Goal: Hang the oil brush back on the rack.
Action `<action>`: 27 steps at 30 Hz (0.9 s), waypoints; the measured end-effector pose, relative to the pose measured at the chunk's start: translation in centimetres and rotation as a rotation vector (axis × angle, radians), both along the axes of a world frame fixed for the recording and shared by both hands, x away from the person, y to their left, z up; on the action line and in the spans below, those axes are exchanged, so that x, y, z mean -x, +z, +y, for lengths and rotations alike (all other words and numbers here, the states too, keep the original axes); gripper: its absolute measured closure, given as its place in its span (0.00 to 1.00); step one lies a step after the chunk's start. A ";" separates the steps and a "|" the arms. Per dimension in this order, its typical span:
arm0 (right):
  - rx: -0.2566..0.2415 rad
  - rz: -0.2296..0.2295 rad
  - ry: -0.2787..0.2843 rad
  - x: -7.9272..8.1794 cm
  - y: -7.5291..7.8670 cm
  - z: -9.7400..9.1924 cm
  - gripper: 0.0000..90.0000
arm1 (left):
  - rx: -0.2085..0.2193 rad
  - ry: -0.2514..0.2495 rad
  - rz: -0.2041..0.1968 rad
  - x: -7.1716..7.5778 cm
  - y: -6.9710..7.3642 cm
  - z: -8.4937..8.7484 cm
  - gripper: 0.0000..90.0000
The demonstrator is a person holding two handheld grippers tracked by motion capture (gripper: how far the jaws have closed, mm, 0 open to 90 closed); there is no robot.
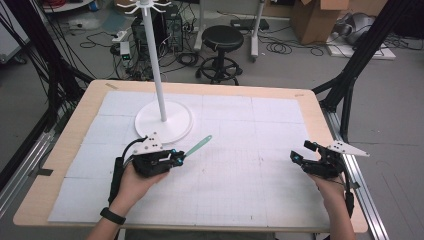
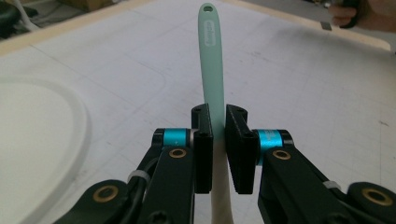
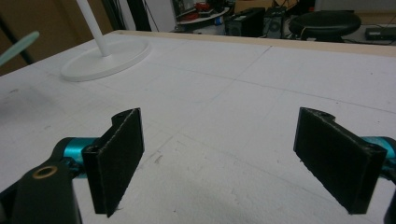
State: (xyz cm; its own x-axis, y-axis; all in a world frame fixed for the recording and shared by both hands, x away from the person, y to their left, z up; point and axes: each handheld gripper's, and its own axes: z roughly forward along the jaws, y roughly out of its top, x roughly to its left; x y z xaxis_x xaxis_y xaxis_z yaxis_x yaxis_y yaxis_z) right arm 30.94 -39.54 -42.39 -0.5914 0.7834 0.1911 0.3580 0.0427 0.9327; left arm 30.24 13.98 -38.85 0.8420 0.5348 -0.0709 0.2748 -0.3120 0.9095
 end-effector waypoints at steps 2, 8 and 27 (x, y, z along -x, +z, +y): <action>-0.001 0.000 -0.004 0.0 0.0 0.0 0.17 | 0.004 0.014 -0.023 -0.1 0.6 0.5 0.91; -0.001 -0.001 -0.003 0.0 0.0 -0.1 0.17 | 0.042 0.046 -0.078 -0.6 2.7 2.5 0.91; -0.002 0.006 -0.008 0.0 0.0 0.0 0.17 | 0.130 0.211 -0.308 -1.9 10.8 8.4 0.91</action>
State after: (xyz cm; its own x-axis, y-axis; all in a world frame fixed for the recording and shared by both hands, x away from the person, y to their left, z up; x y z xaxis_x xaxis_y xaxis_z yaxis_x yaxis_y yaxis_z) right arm 30.99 -39.59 -42.35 -0.5838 0.7880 0.1957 0.3636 0.0382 0.9308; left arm 32.11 22.42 -28.03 0.7069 0.7017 0.0894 0.0286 -0.1547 0.9876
